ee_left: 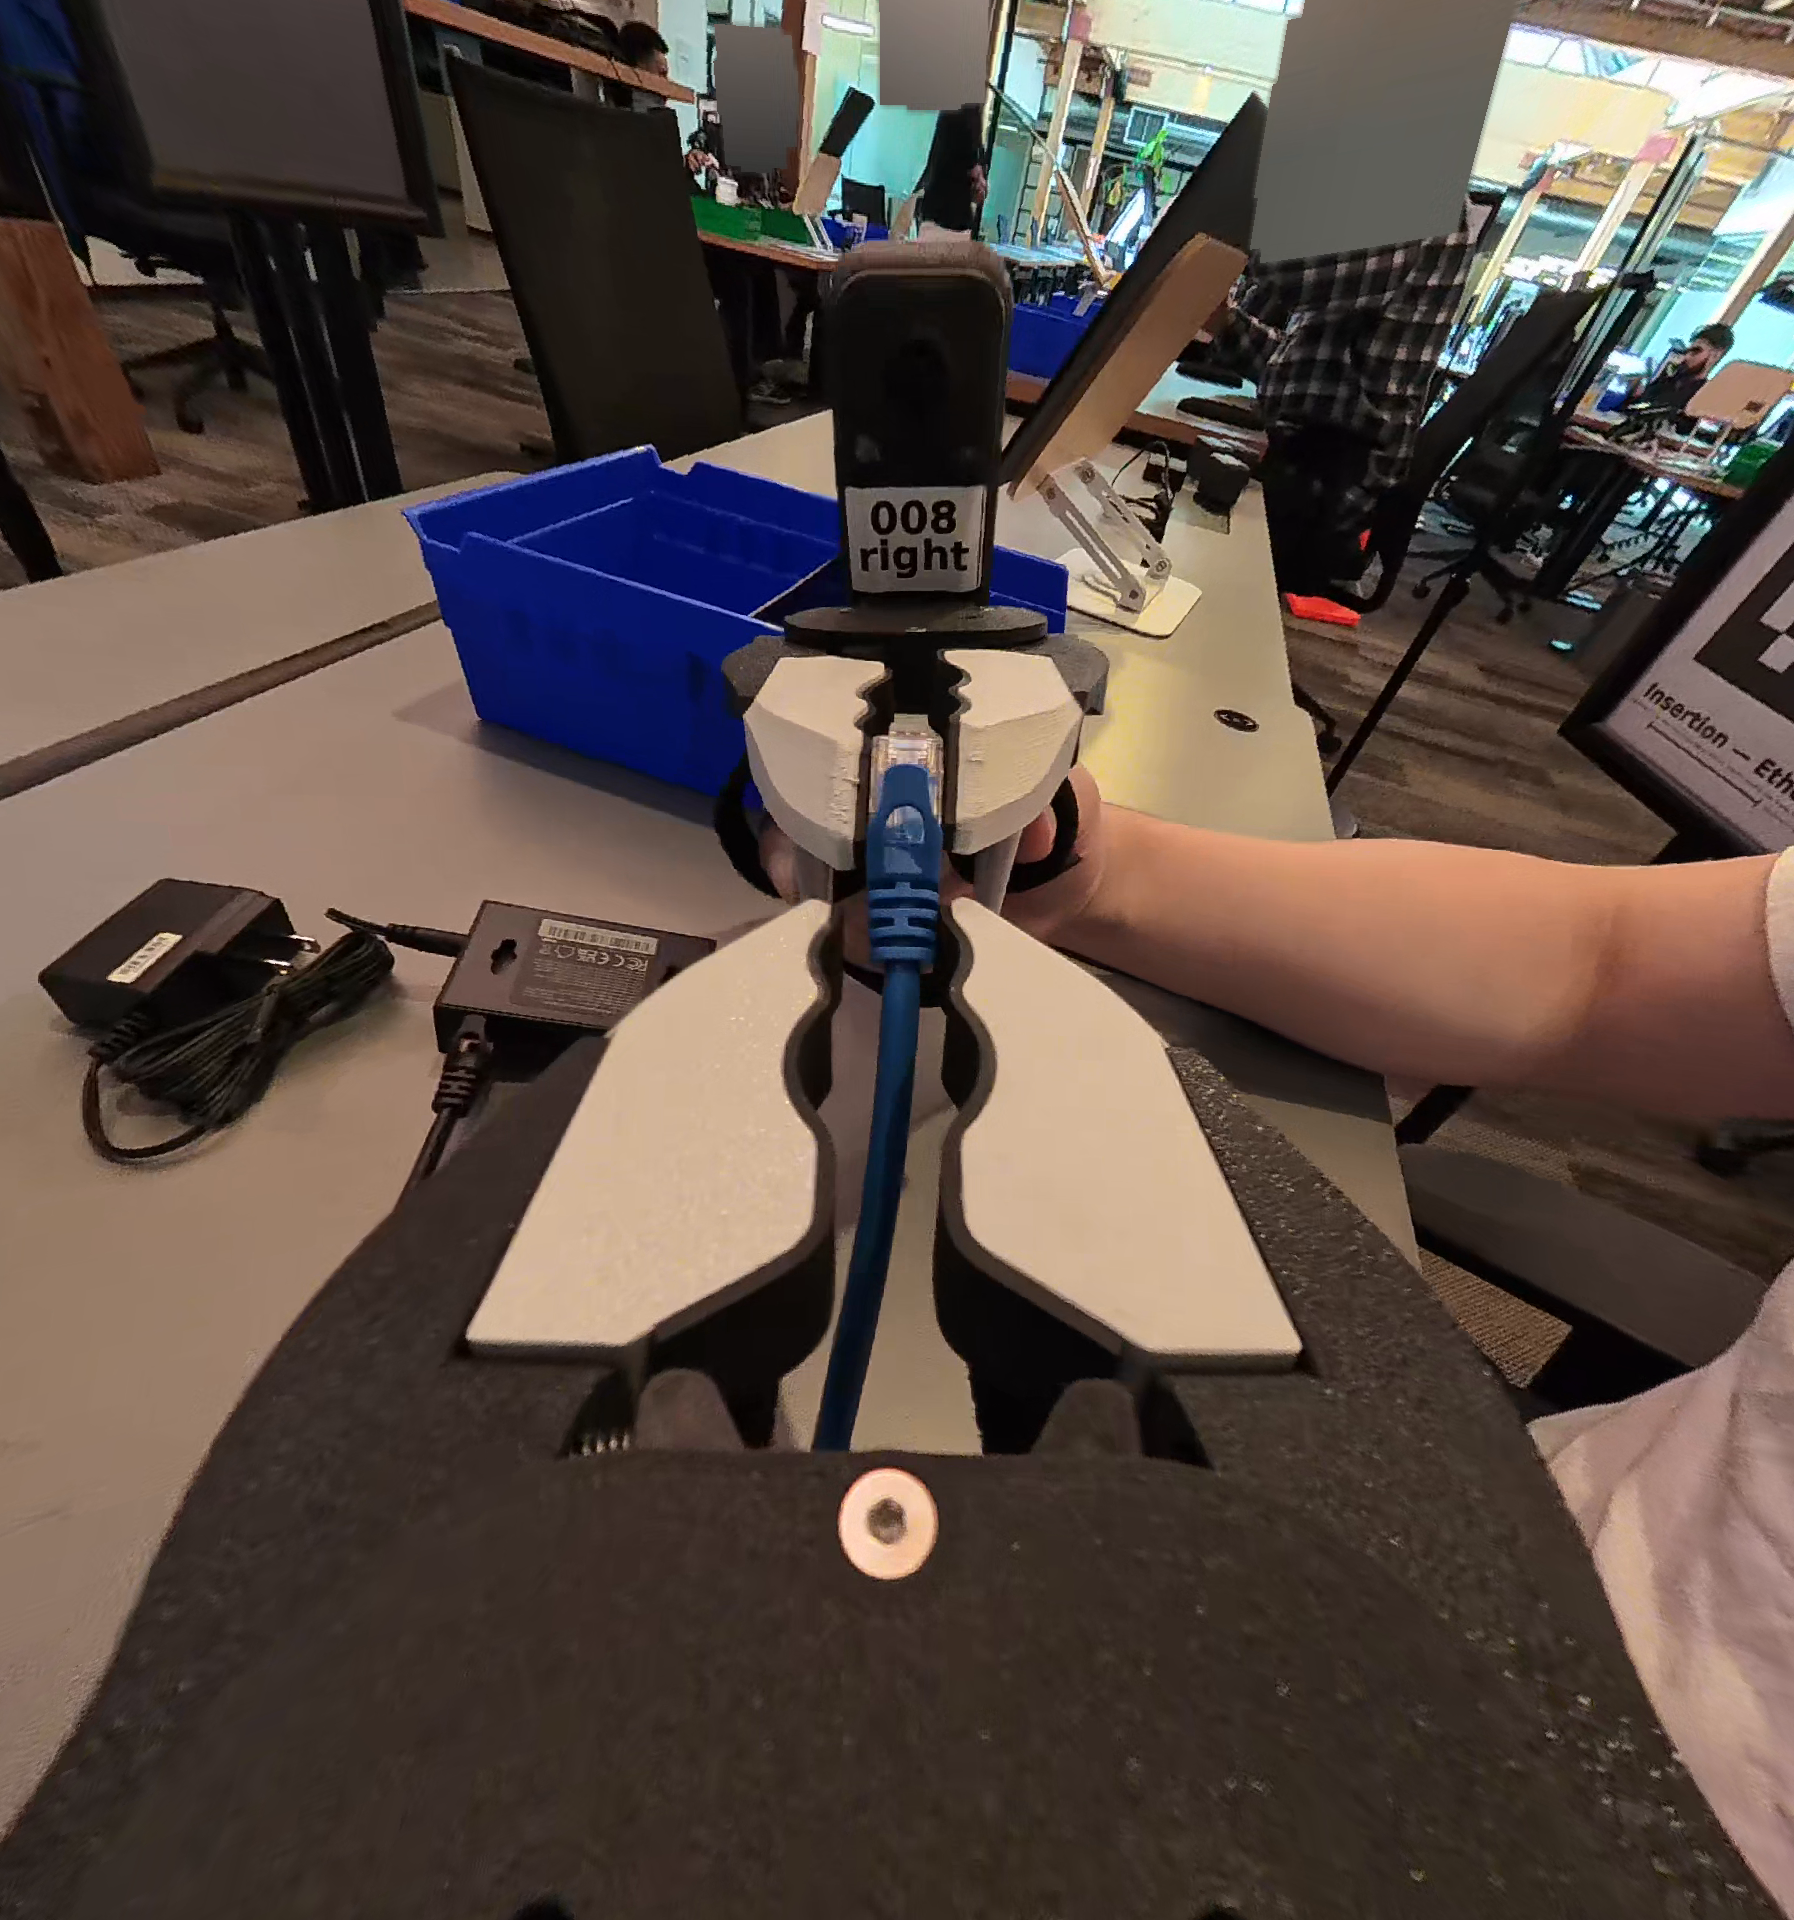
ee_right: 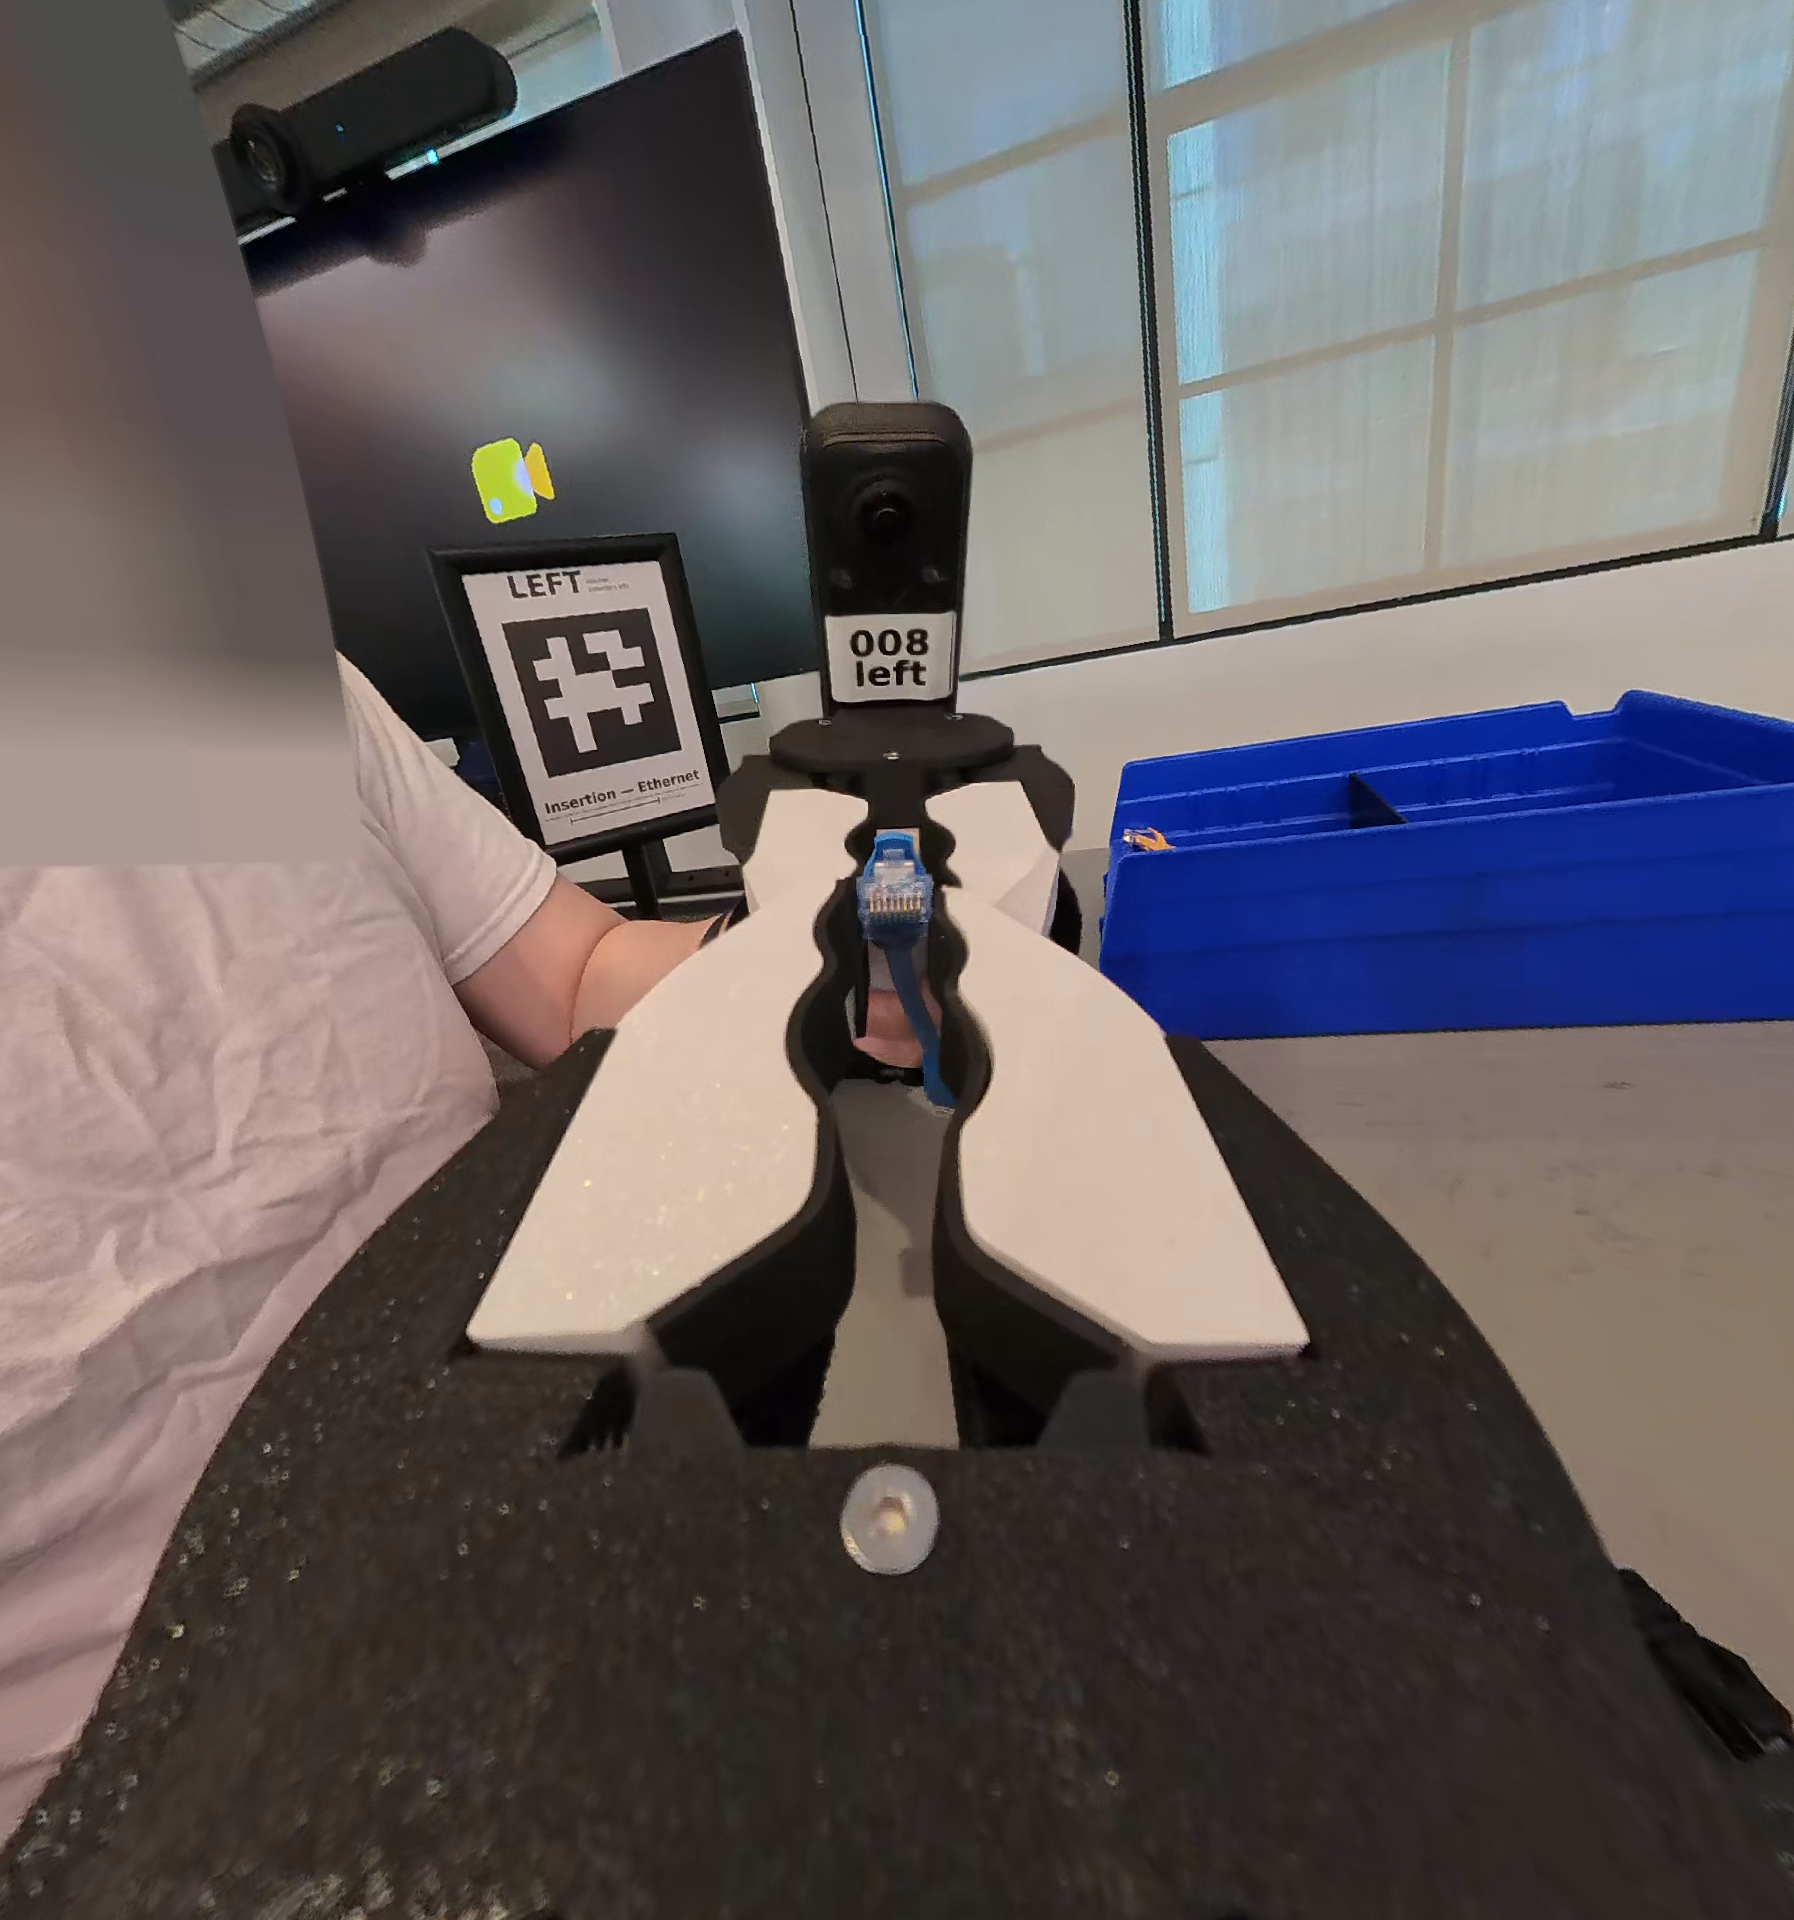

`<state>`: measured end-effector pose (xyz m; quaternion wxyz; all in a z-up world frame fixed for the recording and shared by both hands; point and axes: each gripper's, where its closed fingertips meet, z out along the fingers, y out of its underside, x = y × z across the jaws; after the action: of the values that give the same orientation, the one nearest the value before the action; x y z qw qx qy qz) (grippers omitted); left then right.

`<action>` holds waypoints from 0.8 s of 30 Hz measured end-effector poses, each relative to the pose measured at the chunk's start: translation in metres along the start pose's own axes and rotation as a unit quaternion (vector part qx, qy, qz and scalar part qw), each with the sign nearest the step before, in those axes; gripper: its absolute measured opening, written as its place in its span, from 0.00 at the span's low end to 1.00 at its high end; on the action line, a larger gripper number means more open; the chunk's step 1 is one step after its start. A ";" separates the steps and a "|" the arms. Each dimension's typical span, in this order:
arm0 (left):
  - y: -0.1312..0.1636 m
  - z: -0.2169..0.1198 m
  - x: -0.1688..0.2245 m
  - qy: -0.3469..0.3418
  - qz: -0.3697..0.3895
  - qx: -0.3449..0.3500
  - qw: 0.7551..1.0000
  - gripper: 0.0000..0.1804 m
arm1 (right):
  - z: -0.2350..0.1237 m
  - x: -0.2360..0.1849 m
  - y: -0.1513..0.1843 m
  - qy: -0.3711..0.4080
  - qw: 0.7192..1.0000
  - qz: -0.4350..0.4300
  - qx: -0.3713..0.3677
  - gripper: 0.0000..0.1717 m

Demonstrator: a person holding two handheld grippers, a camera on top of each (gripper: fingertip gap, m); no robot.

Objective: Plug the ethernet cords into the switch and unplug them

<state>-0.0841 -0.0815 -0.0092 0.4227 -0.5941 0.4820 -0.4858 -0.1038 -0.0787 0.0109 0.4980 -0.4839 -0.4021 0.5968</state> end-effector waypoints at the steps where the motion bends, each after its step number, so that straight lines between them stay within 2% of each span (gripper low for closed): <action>1: 0.000 0.000 0.001 0.003 -0.002 0.001 1.000 0.06 | -0.001 0.000 0.001 0.002 1.000 -0.002 -0.004 0.07; 7: -0.004 -0.002 0.004 0.014 -0.032 0.003 0.999 0.09 | -0.003 0.000 0.001 0.011 1.000 -0.025 -0.011 0.07; 13: -0.004 -0.001 0.004 0.032 -0.086 0.018 0.996 0.06 | -0.005 0.000 0.002 0.010 1.000 -0.024 -0.012 0.07; 19: 0.009 -0.003 0.004 0.031 -0.047 -0.044 0.997 0.06 | -0.005 0.000 0.013 0.016 0.997 -0.013 -0.070 0.07; 22: 0.015 -0.008 0.000 0.016 -0.013 -0.087 0.996 0.06 | -0.009 0.003 0.009 0.048 0.994 -0.037 -0.093 0.16; 24: 0.019 -0.011 -0.003 0.012 -0.003 -0.108 0.994 0.06 | -0.010 0.002 0.011 0.055 0.990 -0.056 -0.119 0.15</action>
<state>-0.0978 -0.0825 -0.0264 0.3490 -0.6319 0.5352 -0.4386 -0.0962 -0.0791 -0.0022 0.4904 -0.5488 -0.4687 0.4884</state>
